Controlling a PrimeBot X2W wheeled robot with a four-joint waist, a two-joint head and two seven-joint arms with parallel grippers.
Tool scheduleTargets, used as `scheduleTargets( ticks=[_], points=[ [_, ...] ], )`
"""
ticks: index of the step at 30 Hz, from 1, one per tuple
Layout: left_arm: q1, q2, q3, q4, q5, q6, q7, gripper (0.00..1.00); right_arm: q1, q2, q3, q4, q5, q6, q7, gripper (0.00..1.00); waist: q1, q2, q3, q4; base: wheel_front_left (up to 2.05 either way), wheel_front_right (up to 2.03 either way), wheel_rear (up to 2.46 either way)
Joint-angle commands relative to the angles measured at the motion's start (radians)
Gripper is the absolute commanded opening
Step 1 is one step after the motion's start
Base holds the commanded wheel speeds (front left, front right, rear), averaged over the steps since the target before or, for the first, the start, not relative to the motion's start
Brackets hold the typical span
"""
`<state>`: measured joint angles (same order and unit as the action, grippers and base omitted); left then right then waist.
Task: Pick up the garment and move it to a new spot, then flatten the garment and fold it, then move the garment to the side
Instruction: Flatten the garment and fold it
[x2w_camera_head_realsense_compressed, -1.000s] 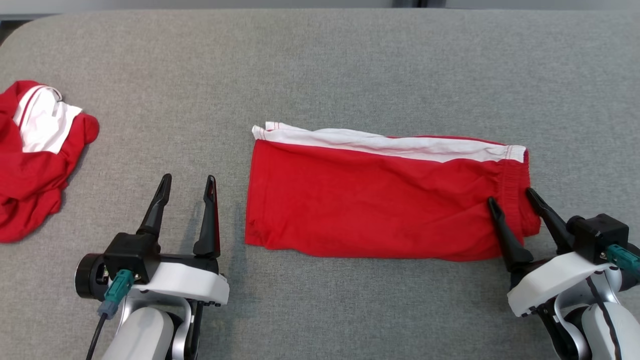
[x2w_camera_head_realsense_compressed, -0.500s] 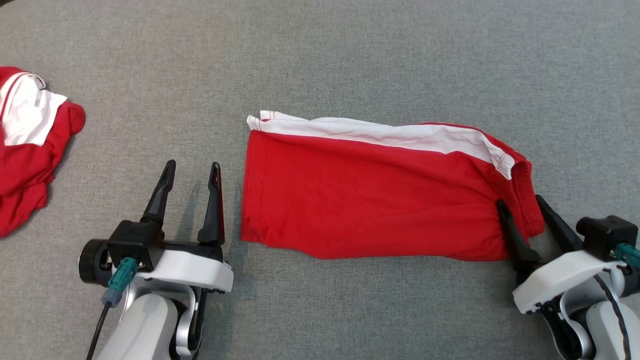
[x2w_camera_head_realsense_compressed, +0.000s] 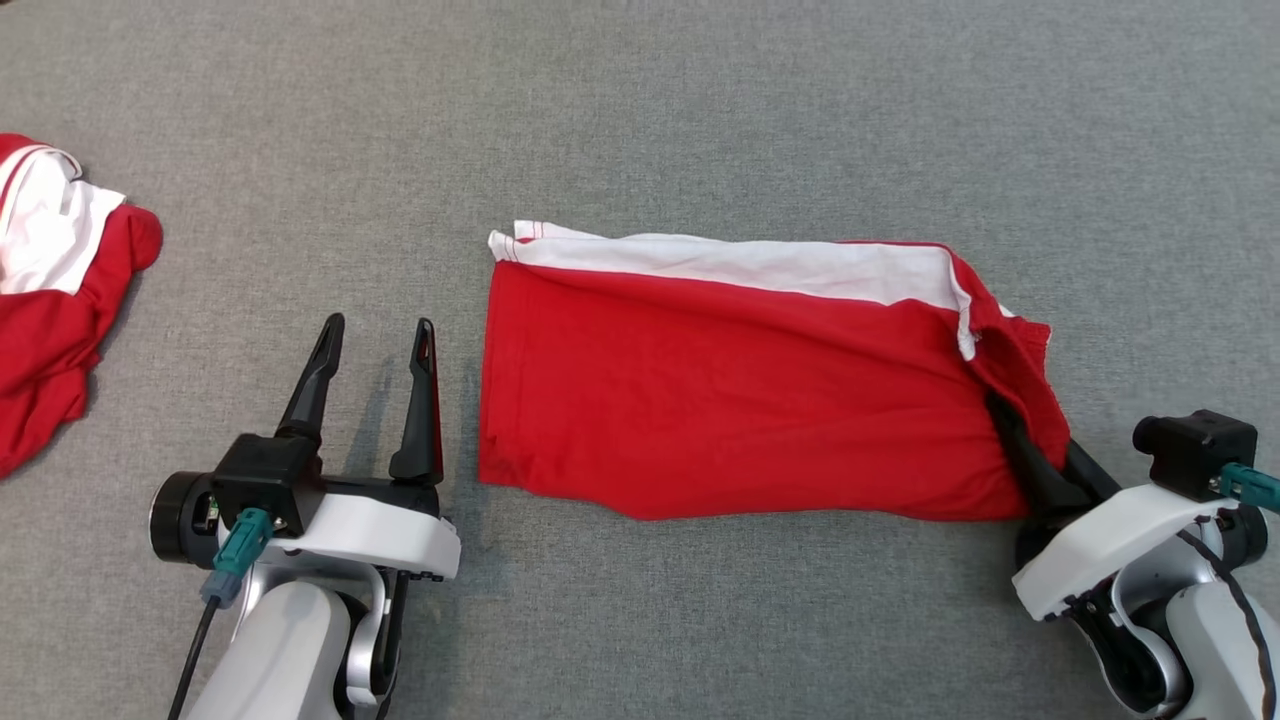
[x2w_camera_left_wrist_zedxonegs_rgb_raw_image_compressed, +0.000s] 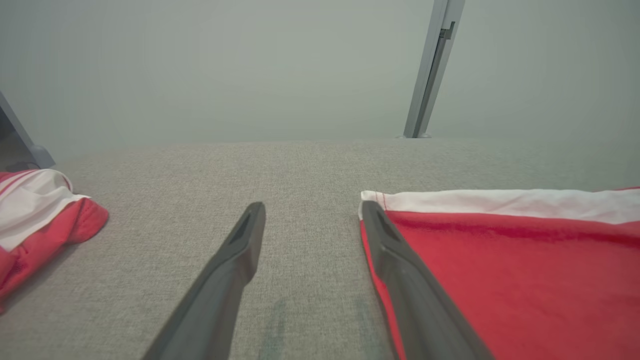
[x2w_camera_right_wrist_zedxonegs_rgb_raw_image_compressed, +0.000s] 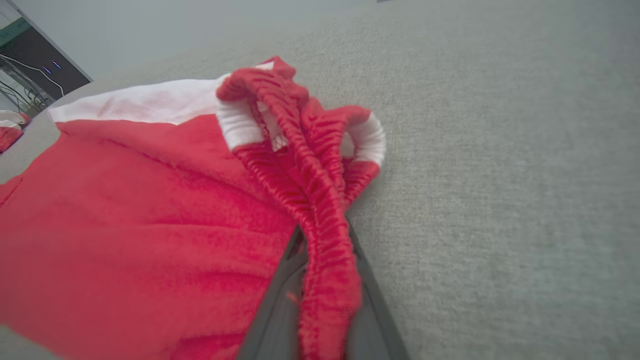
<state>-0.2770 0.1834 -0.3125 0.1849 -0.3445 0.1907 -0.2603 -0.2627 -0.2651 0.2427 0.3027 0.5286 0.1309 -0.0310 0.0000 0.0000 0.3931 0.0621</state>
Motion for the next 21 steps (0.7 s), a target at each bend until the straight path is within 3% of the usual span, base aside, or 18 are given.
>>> scheduleTargets(
  ticks=[1,12,21],
  points=[
    [-0.023,0.007,0.004,0.001,0.003,0.004,-0.006,1.00,0.018,-0.025,0.005,0.015,0.012,0.000,0.002,0.00,0.0000,0.0000,-0.006,-0.005,0.00,0.00,0.00],
    [-0.003,0.010,0.005,0.000,-0.004,0.005,-0.005,1.00,0.062,-0.168,-0.010,-0.021,0.090,0.000,0.011,0.00,0.0000,0.0000,-0.033,-0.028,0.00,0.00,0.00],
    [0.006,0.014,-0.001,-0.004,-0.005,0.011,-0.004,1.00,0.050,-0.202,0.014,-0.093,0.193,0.000,0.041,0.00,0.0000,0.0000,-0.048,-0.043,0.00,0.00,0.00]
  ],
)
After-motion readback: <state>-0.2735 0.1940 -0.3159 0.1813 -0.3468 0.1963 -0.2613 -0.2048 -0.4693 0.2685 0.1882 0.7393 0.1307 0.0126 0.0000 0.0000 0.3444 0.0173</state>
